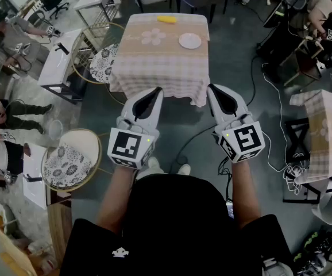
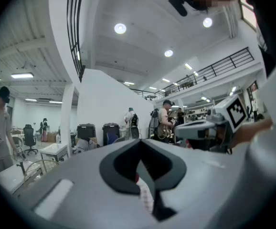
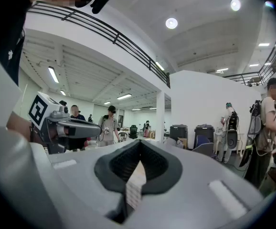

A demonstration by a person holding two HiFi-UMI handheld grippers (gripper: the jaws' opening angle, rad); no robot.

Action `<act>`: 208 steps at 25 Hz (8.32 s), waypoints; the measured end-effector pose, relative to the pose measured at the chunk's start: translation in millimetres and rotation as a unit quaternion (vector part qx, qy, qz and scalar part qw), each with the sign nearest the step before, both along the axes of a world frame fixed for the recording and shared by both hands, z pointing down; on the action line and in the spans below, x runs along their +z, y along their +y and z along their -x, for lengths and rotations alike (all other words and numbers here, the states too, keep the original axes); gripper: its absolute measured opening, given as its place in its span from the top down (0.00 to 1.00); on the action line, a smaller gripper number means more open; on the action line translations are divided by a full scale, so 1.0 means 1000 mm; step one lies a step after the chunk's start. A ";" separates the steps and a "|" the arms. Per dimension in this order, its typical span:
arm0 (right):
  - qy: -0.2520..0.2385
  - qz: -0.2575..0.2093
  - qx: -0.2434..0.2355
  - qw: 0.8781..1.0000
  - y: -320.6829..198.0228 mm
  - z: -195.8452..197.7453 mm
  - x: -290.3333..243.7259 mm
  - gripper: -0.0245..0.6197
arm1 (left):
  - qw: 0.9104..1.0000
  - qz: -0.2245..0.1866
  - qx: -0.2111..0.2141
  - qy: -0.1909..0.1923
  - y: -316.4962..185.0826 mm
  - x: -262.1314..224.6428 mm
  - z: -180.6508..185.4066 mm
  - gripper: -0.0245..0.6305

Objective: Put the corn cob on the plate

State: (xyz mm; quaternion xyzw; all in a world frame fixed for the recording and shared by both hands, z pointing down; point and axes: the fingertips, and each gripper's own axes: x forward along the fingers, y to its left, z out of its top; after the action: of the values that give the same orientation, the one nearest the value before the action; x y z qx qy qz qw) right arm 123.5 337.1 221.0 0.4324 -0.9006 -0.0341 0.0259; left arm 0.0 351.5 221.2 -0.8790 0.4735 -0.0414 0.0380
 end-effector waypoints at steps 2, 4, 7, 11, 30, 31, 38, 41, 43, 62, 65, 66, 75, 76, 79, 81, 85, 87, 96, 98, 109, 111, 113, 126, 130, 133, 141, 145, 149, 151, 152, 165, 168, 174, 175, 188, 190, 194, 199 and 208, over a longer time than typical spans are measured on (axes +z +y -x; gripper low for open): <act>-0.005 -0.001 0.001 1.000 0.002 -0.004 -0.001 0.96 | 1.000 0.000 -0.002 -0.001 0.002 0.001 -0.004 0.95; -0.013 -0.007 -0.001 1.000 0.005 -0.008 -0.003 0.96 | 1.000 -0.001 -0.002 -0.001 0.005 0.001 -0.008 0.95; -0.014 -0.008 -0.010 1.000 0.011 -0.010 -0.005 0.96 | 1.000 -0.001 -0.002 -0.001 0.009 0.001 -0.014 0.95; -0.011 0.003 -0.021 1.000 0.016 -0.011 0.003 0.96 | 1.000 -0.002 -0.006 -0.001 0.016 0.002 -0.019 0.95; -0.003 0.013 -0.044 0.999 -0.021 0.005 0.013 0.96 | 1.000 -0.001 -0.028 -0.003 -0.027 0.007 0.002 0.95; -0.003 0.013 -0.044 0.999 -0.025 0.007 0.013 0.96 | 1.000 0.000 -0.030 0.001 -0.033 0.007 0.005 0.95; 0.009 0.017 -0.039 0.999 -0.061 0.021 0.015 0.96 | 1.000 0.004 -0.029 0.009 -0.072 0.009 0.019 0.95; 0.009 0.017 -0.035 0.999 -0.079 0.023 0.012 0.96 | 1.000 0.001 -0.022 0.007 -0.089 0.007 0.019 0.95; 0.009 0.015 -0.034 0.999 -0.091 0.027 0.010 0.96 | 1.000 0.001 -0.016 0.008 -0.101 0.005 0.022 0.95; 0.022 0.025 -0.020 0.999 -0.171 0.080 0.009 0.96 | 1.000 0.008 0.015 0.009 -0.185 0.001 0.070 0.95; 0.022 0.028 -0.016 0.999 -0.181 0.092 0.009 0.96 | 1.000 0.011 0.020 0.006 -0.197 0.004 0.084 0.95; 0.023 0.030 -0.014 0.999 -0.183 0.095 0.011 0.96 | 1.000 0.013 0.022 0.005 -0.200 0.006 0.088 0.95; 0.036 0.035 0.000 0.999 -0.208 0.130 0.010 0.96 | 0.999 0.018 0.038 0.016 -0.226 0.011 0.118 0.95; 0.039 0.035 0.002 0.999 -0.209 0.132 0.009 0.96 | 0.999 0.018 0.041 0.014 -0.228 0.011 0.119 0.95; 0.045 0.037 0.006 0.998 -0.212 0.139 0.009 0.96 | 0.999 0.024 0.044 0.014 -0.234 0.015 0.125 0.95; 0.047 0.037 0.006 0.998 -0.213 0.145 0.009 0.96 | 0.999 0.027 0.042 0.018 -0.237 0.015 0.131 0.95; 0.050 0.040 0.003 0.998 -0.216 0.155 0.011 0.96 | 0.998 0.020 0.043 0.030 -0.240 0.011 0.139 0.95; 0.053 0.042 0.004 0.998 -0.218 0.157 0.012 0.96 | 0.998 0.021 0.046 0.037 -0.241 0.013 0.140 0.95; 0.060 0.034 -0.001 0.998 -0.236 0.163 0.008 0.96 | 0.997 0.028 0.047 0.051 -0.249 0.019 0.140 0.95; 0.063 0.035 -0.005 0.997 -0.243 0.164 0.011 0.96 | 0.997 0.030 0.043 0.051 -0.256 0.022 0.143 0.95; 0.056 0.033 -0.011 0.998 -0.281 0.153 0.016 0.96 | 0.998 0.031 0.048 0.037 -0.286 0.030 0.127 0.95; 0.054 0.036 -0.013 0.998 -0.290 0.150 0.016 0.96 | 0.998 0.032 0.041 0.038 -0.294 0.031 0.126 0.95; 0.054 0.036 -0.013 0.998 -0.300 0.146 0.015 0.96 | 0.998 0.034 0.034 0.044 -0.304 0.030 0.126 0.95; 0.053 0.044 -0.019 0.997 -0.368 0.119 0.024 0.96 | 0.997 0.047 0.025 0.049 -0.370 0.041 0.101 0.95; 0.055 0.052 -0.022 0.997 -0.391 0.107 0.032 0.96 | 0.997 0.058 0.016 0.052 -0.395 0.050 0.094 0.95; 0.053 0.060 -0.024 0.997 -0.408 0.097 0.036 0.96 | 0.997 0.065 0.007 0.045 -0.410 0.054 0.086 0.95; 0.046 0.072 -0.036 0.996 -0.450 0.076 0.044 0.96 | 0.996 0.080 -0.010 0.042 -0.449 0.061 0.070 0.95; 0.038 0.078 -0.039 0.996 -0.464 0.064 0.048 0.96 | 0.996 0.084 -0.013 0.036 -0.462 0.062 0.059 0.95; 0.034 0.081 -0.039 0.995 -0.475 0.052 0.050 0.96 | 0.996 0.085 -0.015 0.033 -0.472 0.063 0.049 0.95; 0.033 0.084 -0.038 0.995 -0.479 0.046 0.052 0.96 | 0.996 0.087 -0.016 0.033 -0.476 0.065 0.045 0.95; 0.033 0.085 -0.037 0.995 -0.480 0.043 0.054 0.96 | 0.995 0.089 -0.017 0.033 -0.478 0.067 0.043 0.95; 0.023 0.106 -0.018 0.994 -0.496 0.022 0.070 0.96 | 0.994 0.109 -0.010 0.016 -0.494 0.087 0.028 0.95; 0.021 0.109 -0.011 0.994 -0.500 0.023 0.074 0.96 | 0.994 0.107 -0.009 0.010 -0.502 0.089 0.031 0.95; 0.020 0.112 0.003 0.994 -0.515 0.032 0.074 0.96 | 0.995 0.102 0.007 -0.004 -0.524 0.089 0.039 0.95; 0.022 0.112 0.005 0.993 -0.518 0.036 0.075 0.96 | 0.995 0.101 0.007 -0.006 -0.529 0.090 0.044 0.95; 0.030 0.158 0.045 0.986 -0.568 0.061 0.112 0.96 | 0.991 0.122 0.062 -0.008 -0.595 0.122 0.076 0.95; 0.034 0.167 0.046 0.984 -0.576 0.071 0.121 0.96 | 0.989 0.130 0.072 -0.012 -0.605 0.130 0.084 0.95; 0.040 0.180 0.045 0.982 -0.593 0.085 0.136 0.96 | 0.985 0.149 0.083 -0.023 -0.626 0.148 0.095 0.95; 0.045 0.197 0.047 0.978 -0.610 0.091 0.154 0.96 | 0.980 0.169 0.101 -0.036 -0.646 0.171 0.096 0.95; 0.073 0.228 0.026 0.971 -0.640 0.099 0.201 0.96 | 0.969 0.194 0.140 -0.058 -0.677 0.217 0.095 0.86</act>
State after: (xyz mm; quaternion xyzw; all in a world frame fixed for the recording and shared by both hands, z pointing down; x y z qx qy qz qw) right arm 24.4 -303.2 422.1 0.4351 -0.8688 0.1412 0.1899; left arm -95.0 -325.8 438.3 -0.9230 0.3261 -0.1781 -0.1003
